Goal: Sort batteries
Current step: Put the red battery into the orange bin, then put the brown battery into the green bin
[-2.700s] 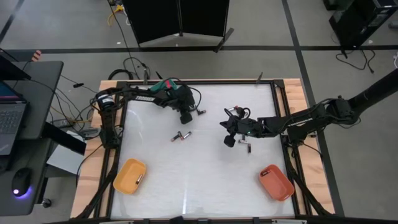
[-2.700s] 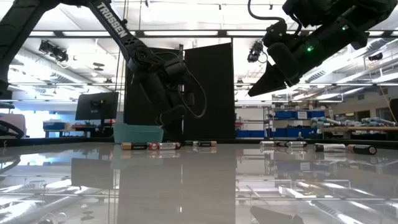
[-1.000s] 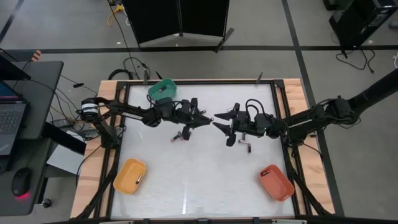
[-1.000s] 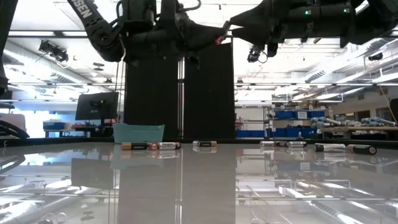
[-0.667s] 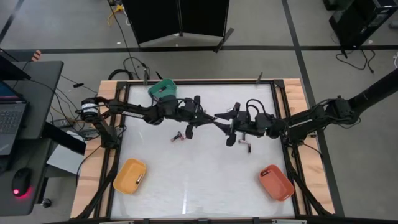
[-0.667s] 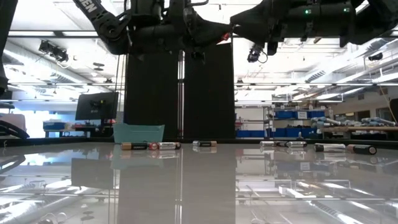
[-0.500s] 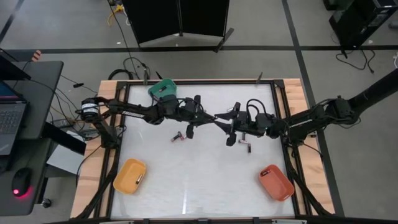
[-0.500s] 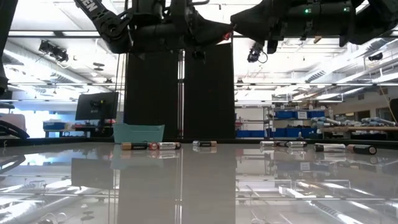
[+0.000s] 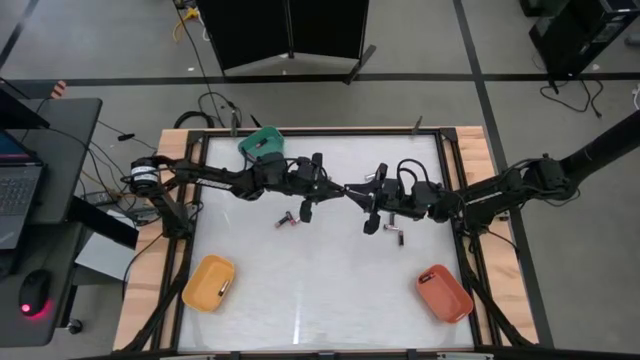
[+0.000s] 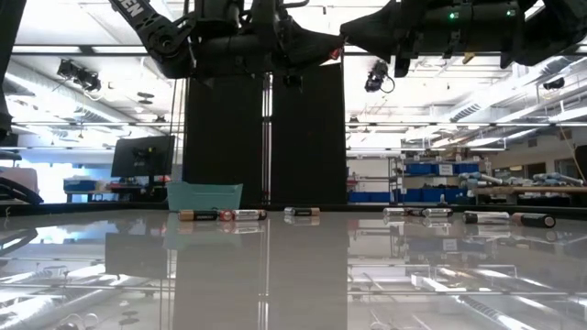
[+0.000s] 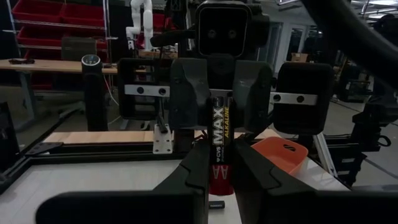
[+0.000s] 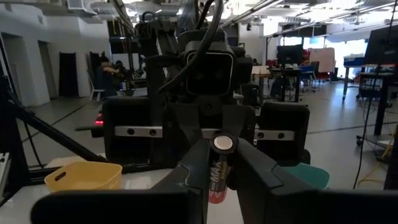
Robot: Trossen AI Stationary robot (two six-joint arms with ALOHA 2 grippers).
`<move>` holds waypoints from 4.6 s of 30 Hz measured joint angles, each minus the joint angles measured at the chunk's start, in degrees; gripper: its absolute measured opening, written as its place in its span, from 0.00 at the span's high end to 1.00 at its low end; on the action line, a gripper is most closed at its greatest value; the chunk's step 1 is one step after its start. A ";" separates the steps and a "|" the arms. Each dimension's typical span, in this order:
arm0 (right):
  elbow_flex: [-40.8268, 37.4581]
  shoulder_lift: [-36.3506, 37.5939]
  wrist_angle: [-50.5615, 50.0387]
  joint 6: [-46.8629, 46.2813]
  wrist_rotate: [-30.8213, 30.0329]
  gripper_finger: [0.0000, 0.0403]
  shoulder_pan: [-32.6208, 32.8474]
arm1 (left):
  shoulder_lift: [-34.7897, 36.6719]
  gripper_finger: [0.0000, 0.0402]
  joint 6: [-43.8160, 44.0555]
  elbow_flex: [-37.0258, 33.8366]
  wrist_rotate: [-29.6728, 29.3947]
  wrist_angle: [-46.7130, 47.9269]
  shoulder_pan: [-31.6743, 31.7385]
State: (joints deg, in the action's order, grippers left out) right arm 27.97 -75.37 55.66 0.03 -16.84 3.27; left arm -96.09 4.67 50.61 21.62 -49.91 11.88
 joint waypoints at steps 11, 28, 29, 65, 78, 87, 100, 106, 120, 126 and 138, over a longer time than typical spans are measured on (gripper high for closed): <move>0.13 0.00 1.07 2.10 -0.25 0.85 -0.04 | 0.00 0.71 0.30 0.02 -2.70 0.60 -0.04; 16.21 3.43 -41.51 -2.20 0.20 0.85 1.14 | -0.11 0.69 -8.00 -0.04 -5.56 15.30 0.17; 18.45 3.43 -48.28 -3.68 0.20 0.85 1.78 | -0.11 0.69 -8.60 -0.04 -5.83 15.45 0.18; 9.78 3.28 -94.23 -96.57 25.14 0.85 41.89 | -0.07 0.68 -10.54 -0.04 -3.21 17.56 2.86; 7.31 3.28 -93.75 -99.10 25.04 0.75 42.16 | -0.04 0.68 -10.59 -0.04 -3.62 18.60 2.89; 13.85 3.28 -100.35 -95.33 27.49 0.61 40.89 | -0.04 0.68 -10.52 -0.04 -3.80 18.60 2.89; 28.76 3.39 -124.69 -87.59 11.56 0.57 22.88 | -0.02 0.68 -8.57 -0.04 -5.74 18.10 4.02; 23.89 3.39 -119.47 -83.84 4.20 0.59 9.16 | -0.02 0.68 -8.78 -0.04 -5.72 18.14 4.82; 10.33 3.32 -97.85 -75.22 4.61 0.59 -6.02 | -0.02 0.68 -9.05 -0.04 -5.72 18.28 6.05; 7.14 3.32 -92.38 -73.96 4.60 0.60 -6.14 | -0.02 0.68 -9.01 -0.04 -5.72 18.14 6.05; 0.04 3.32 -84.44 -74.81 4.36 0.60 -8.00 | -0.02 0.68 -8.96 -0.04 -5.72 18.12 6.03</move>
State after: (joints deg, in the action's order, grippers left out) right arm 28.00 -72.05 -28.78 -74.77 -12.48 -4.74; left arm -96.12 -4.29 50.57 15.90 -31.79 17.91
